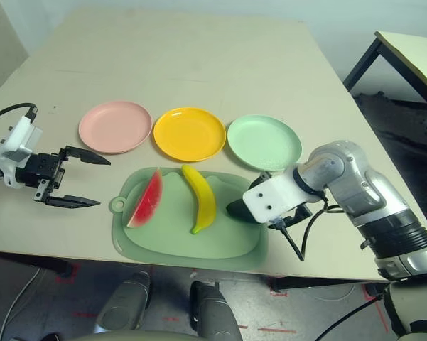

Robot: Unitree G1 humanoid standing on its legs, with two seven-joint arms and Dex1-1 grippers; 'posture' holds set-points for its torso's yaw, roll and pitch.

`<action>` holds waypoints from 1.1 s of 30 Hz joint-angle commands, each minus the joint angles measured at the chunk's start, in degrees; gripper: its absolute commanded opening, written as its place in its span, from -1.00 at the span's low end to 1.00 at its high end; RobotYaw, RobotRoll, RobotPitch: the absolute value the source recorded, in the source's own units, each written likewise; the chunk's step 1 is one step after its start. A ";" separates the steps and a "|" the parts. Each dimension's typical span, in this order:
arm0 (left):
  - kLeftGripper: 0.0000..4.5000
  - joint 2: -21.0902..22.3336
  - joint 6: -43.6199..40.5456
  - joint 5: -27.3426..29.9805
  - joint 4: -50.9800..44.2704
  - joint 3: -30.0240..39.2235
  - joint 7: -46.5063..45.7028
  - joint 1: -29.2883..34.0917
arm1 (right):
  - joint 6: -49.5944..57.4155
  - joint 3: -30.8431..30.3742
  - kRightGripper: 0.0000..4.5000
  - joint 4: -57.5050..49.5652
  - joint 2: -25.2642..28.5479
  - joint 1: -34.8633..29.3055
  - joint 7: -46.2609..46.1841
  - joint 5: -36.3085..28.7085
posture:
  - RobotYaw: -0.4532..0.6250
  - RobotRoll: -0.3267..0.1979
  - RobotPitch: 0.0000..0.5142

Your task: Place the fruits into color-matched plates.

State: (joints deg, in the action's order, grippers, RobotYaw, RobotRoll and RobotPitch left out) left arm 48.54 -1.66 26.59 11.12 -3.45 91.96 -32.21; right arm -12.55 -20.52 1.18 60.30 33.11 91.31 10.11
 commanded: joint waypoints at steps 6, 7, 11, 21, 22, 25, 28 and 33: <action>1.00 0.25 1.34 -0.66 0.25 -0.12 0.53 -0.08 | 0.92 -0.70 -0.57 -0.42 -0.91 -0.38 -0.08 0.28 | 0.26 0.25 -0.43; 1.00 0.33 1.40 -0.62 0.26 -0.16 0.53 -0.05 | 0.87 -0.71 -0.74 -0.36 -0.94 -0.38 -0.12 0.32 | 0.26 0.25 -0.43; 1.00 0.58 1.49 -0.48 0.20 -0.26 0.53 0.13 | 0.62 -0.75 -0.99 -0.15 -1.13 -0.37 -0.26 0.53 | 0.26 0.25 -0.42; 1.00 0.89 1.52 0.00 0.40 -0.92 0.54 -0.19 | 1.91 0.71 -0.08 0.33 4.30 2.32 1.19 1.04 | 0.24 0.25 -0.39; 1.00 0.92 1.59 0.06 0.49 -1.04 0.54 -0.26 | 2.68 0.70 0.06 -0.64 5.09 2.56 1.19 0.37 | 0.24 0.25 -0.39; 1.00 0.75 1.71 0.18 0.72 -1.45 0.54 -0.53 | 6.49 0.65 0.54 -5.15 6.68 2.94 1.19 -2.09 | 0.22 0.25 -0.39; 1.00 0.43 1.70 0.24 0.89 -1.95 0.54 -0.87 | 11.50 0.69 0.99 -10.50 7.17 2.73 1.19 -4.57 | 0.20 0.25 -0.38; 1.00 0.22 1.30 0.92 0.70 -3.04 0.54 -1.52 | 19.37 0.41 0.99 -17.38 5.03 1.89 1.11 -6.20 | 0.21 0.25 -0.38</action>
State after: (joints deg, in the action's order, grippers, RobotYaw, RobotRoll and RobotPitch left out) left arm 48.66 -0.36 27.05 11.73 -5.72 92.02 -33.29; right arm 4.92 -20.04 -14.73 65.63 35.66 92.23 4.45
